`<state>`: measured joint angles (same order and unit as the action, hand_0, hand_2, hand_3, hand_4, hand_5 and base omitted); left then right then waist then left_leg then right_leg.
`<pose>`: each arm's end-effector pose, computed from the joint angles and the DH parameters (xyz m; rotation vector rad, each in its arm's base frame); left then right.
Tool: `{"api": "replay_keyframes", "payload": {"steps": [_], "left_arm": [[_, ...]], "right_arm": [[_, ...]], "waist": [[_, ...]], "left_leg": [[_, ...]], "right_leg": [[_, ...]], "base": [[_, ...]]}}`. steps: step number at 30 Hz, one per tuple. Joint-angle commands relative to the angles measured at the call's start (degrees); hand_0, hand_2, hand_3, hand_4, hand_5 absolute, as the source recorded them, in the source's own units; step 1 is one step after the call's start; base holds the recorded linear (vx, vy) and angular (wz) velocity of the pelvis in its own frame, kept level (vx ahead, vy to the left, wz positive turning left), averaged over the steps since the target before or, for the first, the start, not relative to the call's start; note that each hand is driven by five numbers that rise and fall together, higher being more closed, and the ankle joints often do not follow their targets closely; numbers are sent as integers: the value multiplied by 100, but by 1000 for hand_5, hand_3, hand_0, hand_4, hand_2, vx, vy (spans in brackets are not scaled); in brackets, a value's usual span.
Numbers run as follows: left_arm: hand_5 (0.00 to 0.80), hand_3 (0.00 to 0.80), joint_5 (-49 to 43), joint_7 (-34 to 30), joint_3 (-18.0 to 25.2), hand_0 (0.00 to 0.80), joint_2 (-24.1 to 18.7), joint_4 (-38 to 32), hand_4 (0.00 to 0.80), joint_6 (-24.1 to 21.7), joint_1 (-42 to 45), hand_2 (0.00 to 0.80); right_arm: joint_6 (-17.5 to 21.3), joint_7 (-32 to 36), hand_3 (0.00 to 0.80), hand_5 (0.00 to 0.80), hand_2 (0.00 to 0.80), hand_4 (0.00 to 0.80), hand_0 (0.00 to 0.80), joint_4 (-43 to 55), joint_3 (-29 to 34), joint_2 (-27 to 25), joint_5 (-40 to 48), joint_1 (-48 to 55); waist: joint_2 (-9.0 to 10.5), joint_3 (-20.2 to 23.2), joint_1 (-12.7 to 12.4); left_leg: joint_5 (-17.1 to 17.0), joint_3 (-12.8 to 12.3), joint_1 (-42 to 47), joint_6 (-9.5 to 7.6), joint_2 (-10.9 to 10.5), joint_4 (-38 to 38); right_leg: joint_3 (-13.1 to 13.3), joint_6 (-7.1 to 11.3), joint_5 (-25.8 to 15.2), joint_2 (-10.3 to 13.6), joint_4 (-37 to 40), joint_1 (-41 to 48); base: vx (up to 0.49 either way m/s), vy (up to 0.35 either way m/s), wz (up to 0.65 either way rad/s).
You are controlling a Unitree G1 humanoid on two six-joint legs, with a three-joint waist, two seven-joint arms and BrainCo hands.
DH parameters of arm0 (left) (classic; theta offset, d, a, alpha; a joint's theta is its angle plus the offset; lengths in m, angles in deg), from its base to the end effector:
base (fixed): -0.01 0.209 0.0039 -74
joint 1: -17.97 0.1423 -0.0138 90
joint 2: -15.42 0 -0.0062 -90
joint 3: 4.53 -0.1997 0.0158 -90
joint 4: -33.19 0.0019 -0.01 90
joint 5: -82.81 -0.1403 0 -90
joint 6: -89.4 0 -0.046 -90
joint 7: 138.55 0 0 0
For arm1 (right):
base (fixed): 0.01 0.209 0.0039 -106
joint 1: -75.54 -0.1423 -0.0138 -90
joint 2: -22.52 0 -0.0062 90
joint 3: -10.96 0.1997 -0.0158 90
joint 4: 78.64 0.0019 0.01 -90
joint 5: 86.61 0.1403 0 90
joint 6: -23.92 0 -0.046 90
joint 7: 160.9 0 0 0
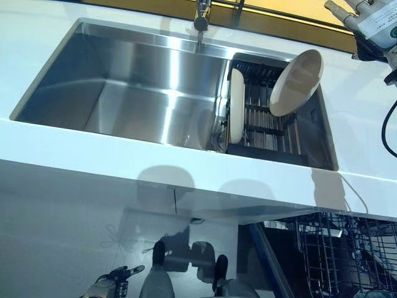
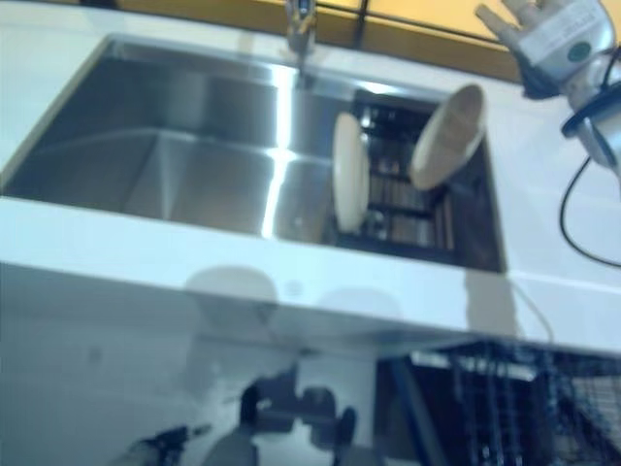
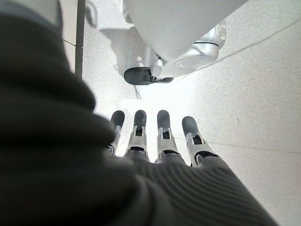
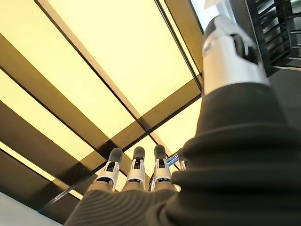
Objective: Take plates into dishwasher
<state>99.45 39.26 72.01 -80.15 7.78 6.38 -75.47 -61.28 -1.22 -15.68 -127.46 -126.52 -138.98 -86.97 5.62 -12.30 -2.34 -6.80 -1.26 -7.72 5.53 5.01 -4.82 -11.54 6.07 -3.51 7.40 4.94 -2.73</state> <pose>0.1066 0.2650 -0.1124 0.1815 1.1948 0.1409 0.2998 -0.3053 0.3276 -2.3446 -0.6705 -0.4351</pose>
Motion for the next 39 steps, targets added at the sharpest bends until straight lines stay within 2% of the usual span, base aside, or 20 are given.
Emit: {"api": "replay_keyframes", "payload": {"steps": [1, 10, 16, 22, 32, 39], "left_arm": [[0, 0, 58, 57, -154, 0, -160, 25, 0, -97, 21, 0], [0, 0, 190, -8, -104, 0, -156, 30, 0, -245, 46, 0], [0, 0, 1067, -189, 94, 0, -68, -14, 0, -345, 56, 0], [0, 0, 1368, -250, 308, 0, -78, -40, 0, -396, 84, 0], [0, 0, 1423, -358, 319, 0, 15, -9, 0, -415, 94, 0], [0, 0, 1417, -400, 327, 0, 24, 8, 0, -429, 67, 0]], "right_arm": [[-68, -146, 0, 0, 0, 0, 0, 25, -108, -402, -86, -456], [-102, -30, 0, 0, 0, 0, 0, 179, 17, -324, -264, -375], [-105, -7, 0, 0, 0, 0, 0, 272, 120, -271, -343, -285], [-152, 23, 0, 0, 0, 0, 0, 259, 5, -259, -378, -419], [-139, 46, 0, 0, 0, 0, 0, 270, 11, -229, -511, -409], [-96, 36, 0, 0, 0, 0, 0, 294, 28, -220, -609, -312]], "waist": [[95, 28, -41], [41, -90, -38], [-20, -188, -44], [-95, -302, -83], [-171, -325, -67], [-158, -342, -44]], "left_leg": [[260, 148, 84, -73, 115, -18], [242, 181, -10, -55, 99, -18], [244, 194, -71, -59, 63, -18], [226, 215, -149, -62, 33, -18], [235, 213, -172, -71, -32, -18], [248, 190, -152, -74, -20, -18]], "right_leg": [[255, 409, -350, 167, 6, -223], [300, 392, -354, 157, 6, -330], [299, 380, -360, 171, 6, -404], [276, 363, -367, 194, 6, -477], [264, 353, -362, 237, 6, -504], [286, 353, -374, 233, 6, -518]], "base": [[0, 0, 0], [0, 0, 0], [0, 0, 0], [-13, 5, 0], [-4, 3, 0], [0, 0, 0]]}}
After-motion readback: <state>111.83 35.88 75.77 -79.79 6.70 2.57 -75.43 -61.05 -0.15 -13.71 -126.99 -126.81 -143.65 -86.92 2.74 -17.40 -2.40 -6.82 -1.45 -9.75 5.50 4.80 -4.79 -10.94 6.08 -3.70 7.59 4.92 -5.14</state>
